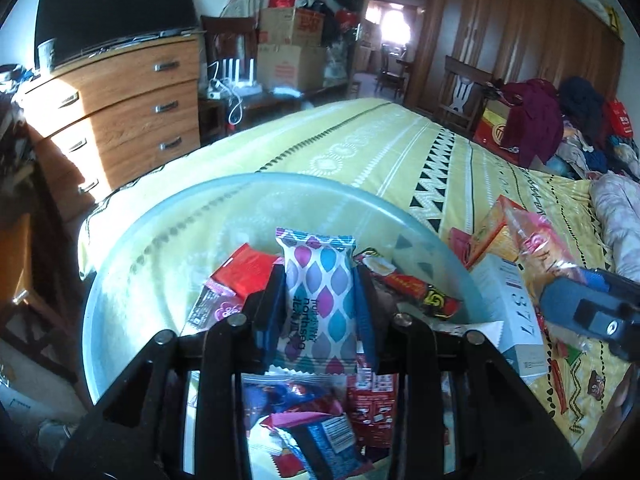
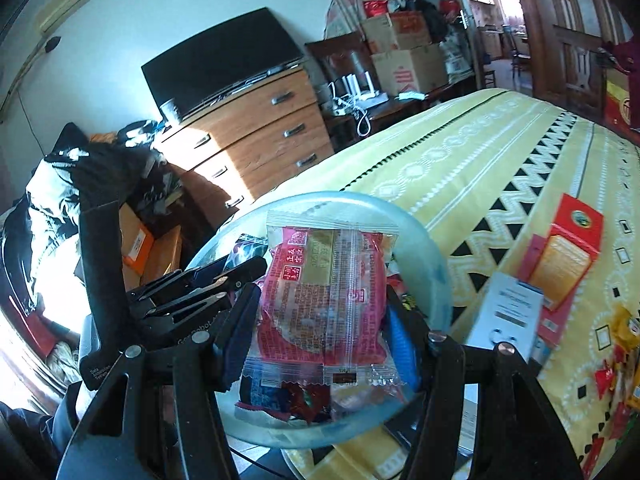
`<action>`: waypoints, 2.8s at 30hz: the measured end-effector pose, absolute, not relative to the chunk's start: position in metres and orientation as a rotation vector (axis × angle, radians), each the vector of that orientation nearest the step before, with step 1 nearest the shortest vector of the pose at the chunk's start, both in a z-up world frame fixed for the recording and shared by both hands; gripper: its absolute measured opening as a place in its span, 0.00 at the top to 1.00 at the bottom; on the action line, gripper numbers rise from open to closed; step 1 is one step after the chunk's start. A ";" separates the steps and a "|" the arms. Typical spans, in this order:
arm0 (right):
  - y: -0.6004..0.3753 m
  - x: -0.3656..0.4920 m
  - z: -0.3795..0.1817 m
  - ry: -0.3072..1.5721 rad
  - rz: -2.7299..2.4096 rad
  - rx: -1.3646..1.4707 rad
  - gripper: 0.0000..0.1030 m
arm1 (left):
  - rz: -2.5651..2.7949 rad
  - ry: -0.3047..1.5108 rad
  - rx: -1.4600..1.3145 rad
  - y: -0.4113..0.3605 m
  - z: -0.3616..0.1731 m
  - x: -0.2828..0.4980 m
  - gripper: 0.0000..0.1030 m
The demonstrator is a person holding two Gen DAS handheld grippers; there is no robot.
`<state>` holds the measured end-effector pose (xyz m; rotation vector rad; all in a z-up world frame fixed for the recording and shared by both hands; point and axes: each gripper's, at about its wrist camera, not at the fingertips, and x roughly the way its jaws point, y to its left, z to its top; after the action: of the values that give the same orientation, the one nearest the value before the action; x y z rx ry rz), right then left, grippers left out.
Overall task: Organize snacks
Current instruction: 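Carry the patterned packet into the glass bowl while the right tool carries the cake, then move both open tools back over the snacks on the bed, then grasp the clear twisted-dough-stick packet with the left tool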
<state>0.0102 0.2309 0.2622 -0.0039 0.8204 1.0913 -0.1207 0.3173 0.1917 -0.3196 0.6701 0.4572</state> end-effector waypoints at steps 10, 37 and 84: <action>0.259 0.009 0.255 0.846 1.112 0.005 0.17 | 0.504 0.645 -0.376 0.342 0.193 -0.130 0.13; -0.135 0.286 0.069 1.109 0.455 0.062 0.35 | -0.280 0.715 -0.156 0.045 0.168 -0.037 0.11; -0.260 -0.002 0.068 1.057 0.430 0.333 0.13 | -0.602 0.898 0.220 -0.095 0.039 -0.002 0.52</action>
<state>-0.0023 -0.2596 0.0678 0.3329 1.0570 0.4298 -0.0021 -0.0946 0.0391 0.2204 0.8978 -0.6025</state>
